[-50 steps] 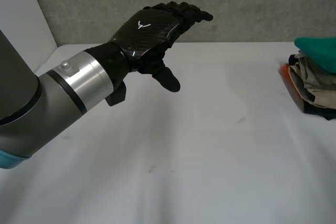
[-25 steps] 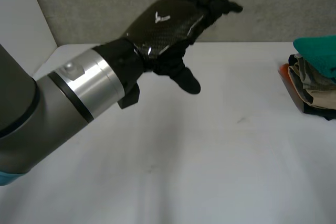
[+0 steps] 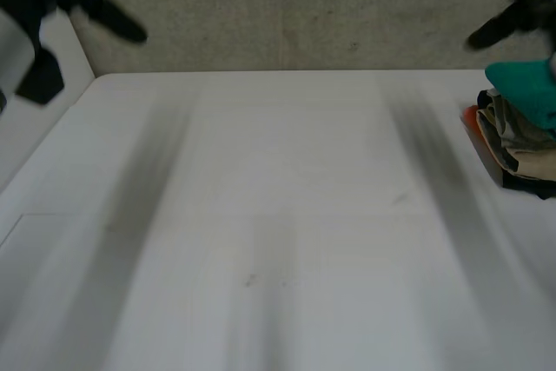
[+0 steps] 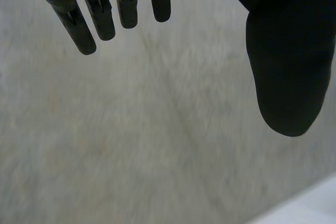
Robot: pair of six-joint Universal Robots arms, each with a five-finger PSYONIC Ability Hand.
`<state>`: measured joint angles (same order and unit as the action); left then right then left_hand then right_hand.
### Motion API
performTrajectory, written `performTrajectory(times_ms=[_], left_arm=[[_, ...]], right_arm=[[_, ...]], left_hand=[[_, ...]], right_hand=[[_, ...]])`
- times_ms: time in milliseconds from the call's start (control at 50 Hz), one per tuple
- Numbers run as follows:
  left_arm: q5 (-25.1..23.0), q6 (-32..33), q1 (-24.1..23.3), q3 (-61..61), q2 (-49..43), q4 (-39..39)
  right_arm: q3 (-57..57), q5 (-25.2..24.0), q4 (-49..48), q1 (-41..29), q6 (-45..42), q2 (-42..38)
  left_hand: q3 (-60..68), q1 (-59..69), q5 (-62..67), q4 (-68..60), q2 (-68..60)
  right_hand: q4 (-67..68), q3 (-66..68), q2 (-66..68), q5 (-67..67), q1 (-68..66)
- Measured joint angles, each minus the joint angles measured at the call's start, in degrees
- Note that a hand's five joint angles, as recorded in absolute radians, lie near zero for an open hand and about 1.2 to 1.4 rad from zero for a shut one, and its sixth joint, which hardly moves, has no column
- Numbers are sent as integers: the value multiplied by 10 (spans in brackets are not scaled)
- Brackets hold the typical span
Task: Fold the laundry.
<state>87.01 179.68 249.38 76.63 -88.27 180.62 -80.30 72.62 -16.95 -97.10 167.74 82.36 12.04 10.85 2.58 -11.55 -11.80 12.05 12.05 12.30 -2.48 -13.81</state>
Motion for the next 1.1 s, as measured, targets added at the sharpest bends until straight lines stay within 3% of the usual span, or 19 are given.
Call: performTrajectory(times_ms=[180, 380, 460, 640, 800, 880, 1020, 1100], left_arm=[[-4, 65, 24, 130, 8, 11], [-2, 74, 25, 139, 5, 25], [2, 98, 59, 128, -18, 30], [3, 263, 172, 135, -103, 16], [-2, 466, 267, 213, -158, 13], [-4, 518, 296, 240, -188, 18], [-5, 527, 311, 236, -221, 28], [-7, 487, 306, 210, -234, 68]], right_arm=[[-73, 33, 32, -54, 6, -7], [-79, 43, 35, -51, 21, -7], [-80, 42, 35, -51, 21, -7], [-95, 39, 34, -53, 8, -12], [-94, 40, 34, -53, -22, -30], [-93, 41, 34, -53, -31, -37], [-93, 41, 34, -53, -32, -42], [-92, 41, 33, -53, -32, -44]], left_hand=[[0, 0, 0, 0, 0], [0, 0, 0, 0, 0], [0, 0, 0, 0, 0], [0, 0, 0, 0, 0], [0, 0, 0, 0, 0], [0, 0, 0, 0, 0], [0, 0, 0, 0, 0], [0, 0, 0, 0, 0]], right_hand=[[0, 0, 0, 0, 0], [0, 0, 0, 0, 0], [0, 0, 0, 0, 0], [0, 0, 0, 0, 0], [0, 0, 0, 0, 0], [0, 0, 0, 0, 0], [0, 0, 0, 0, 0], [0, 0, 0, 0, 0]])
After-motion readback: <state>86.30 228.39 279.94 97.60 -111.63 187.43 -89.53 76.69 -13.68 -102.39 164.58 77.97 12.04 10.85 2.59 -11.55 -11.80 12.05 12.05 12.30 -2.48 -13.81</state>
